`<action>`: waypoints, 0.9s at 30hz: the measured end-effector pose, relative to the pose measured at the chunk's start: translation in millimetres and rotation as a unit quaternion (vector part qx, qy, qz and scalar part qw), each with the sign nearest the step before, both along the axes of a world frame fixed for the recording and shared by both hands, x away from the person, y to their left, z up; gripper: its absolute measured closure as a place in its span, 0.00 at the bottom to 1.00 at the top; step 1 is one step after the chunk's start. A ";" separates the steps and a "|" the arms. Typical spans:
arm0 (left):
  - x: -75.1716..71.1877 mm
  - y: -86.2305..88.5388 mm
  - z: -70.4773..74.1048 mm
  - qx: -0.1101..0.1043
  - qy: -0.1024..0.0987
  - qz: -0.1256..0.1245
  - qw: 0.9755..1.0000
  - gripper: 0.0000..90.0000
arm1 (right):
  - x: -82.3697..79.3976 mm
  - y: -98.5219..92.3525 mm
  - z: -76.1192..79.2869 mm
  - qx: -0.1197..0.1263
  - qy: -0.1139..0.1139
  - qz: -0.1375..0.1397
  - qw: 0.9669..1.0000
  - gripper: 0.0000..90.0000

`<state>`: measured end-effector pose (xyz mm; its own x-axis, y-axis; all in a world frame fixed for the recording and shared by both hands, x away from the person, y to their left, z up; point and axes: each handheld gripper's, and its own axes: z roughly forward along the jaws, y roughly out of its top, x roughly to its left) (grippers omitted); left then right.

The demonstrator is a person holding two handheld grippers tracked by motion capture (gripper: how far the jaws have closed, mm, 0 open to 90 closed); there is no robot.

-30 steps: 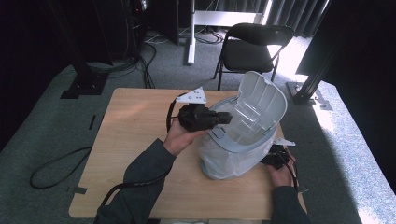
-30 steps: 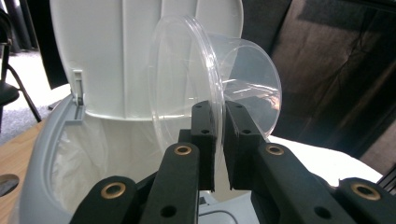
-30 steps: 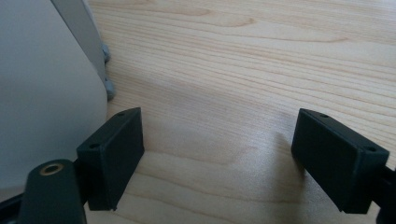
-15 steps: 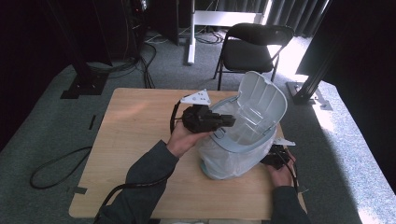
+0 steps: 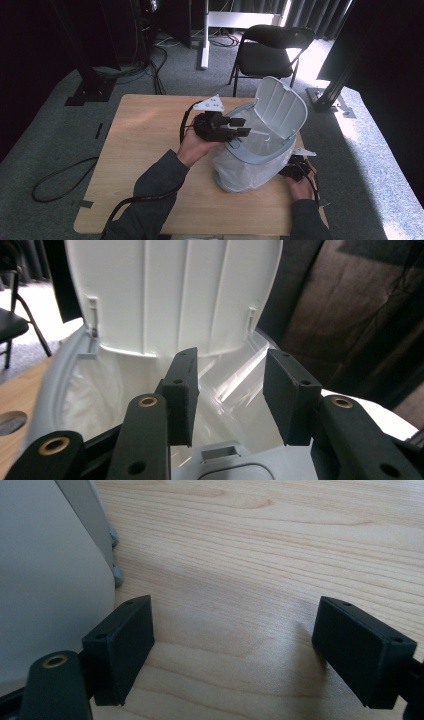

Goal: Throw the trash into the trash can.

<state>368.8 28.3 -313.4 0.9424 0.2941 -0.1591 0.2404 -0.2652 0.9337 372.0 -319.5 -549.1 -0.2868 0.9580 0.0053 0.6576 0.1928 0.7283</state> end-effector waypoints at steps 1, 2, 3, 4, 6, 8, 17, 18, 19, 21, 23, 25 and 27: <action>-0.1 1.2 0.8 0.000 -0.003 0.003 1.000 0.64 | 0.0 0.0 0.0 0.000 0.000 0.000 1.000 0.18; -0.3 1.9 1.5 -0.003 -0.003 0.005 1.000 0.64 | 0.0 0.0 0.0 0.000 0.000 0.000 1.000 0.18; -0.4 2.6 2.2 -0.001 -0.005 0.004 1.000 0.64 | 0.0 0.0 0.0 0.000 0.000 0.000 1.000 0.18; -0.8 2.8 2.9 -0.001 -0.005 0.004 1.000 0.64 | 0.0 0.0 0.0 0.000 0.000 0.000 1.000 0.18; -1.1 3.2 3.7 -0.001 -0.007 0.003 1.000 0.64 | 0.0 0.1 0.0 0.000 0.000 0.000 1.000 0.18; -1.1 3.5 3.9 -0.001 -0.008 0.003 1.000 0.64 | 0.1 -0.1 0.0 -0.001 -0.001 0.000 1.000 0.18; 5.6 9.1 4.7 -0.003 -0.012 0.017 1.000 0.63 | 0.0 0.0 0.0 0.000 0.000 0.000 1.000 0.18; 6.7 10.2 5.3 -0.003 -0.013 0.017 1.000 0.63 | 0.0 0.0 0.0 0.000 0.000 0.000 1.000 0.18; 7.4 10.9 5.8 -0.004 -0.015 0.019 1.000 0.63 | 0.0 0.0 0.0 0.000 0.000 0.000 1.000 0.18; 10.0 13.0 7.1 -0.004 -0.020 0.021 1.000 0.63 | 0.0 0.0 0.0 0.000 0.000 0.000 1.000 0.18; 14.7 15.0 8.5 -0.006 -0.024 0.024 0.999 0.63 | 0.0 0.0 0.0 0.000 0.000 0.000 1.000 0.18; 19.7 15.6 10.2 -0.003 -0.028 0.026 0.999 0.63 | 0.0 0.0 0.0 0.000 0.000 0.000 1.000 0.18; 24.5 15.7 12.5 -0.002 -0.033 0.027 0.999 0.63 | 0.0 0.0 0.0 0.000 0.000 0.000 1.000 0.18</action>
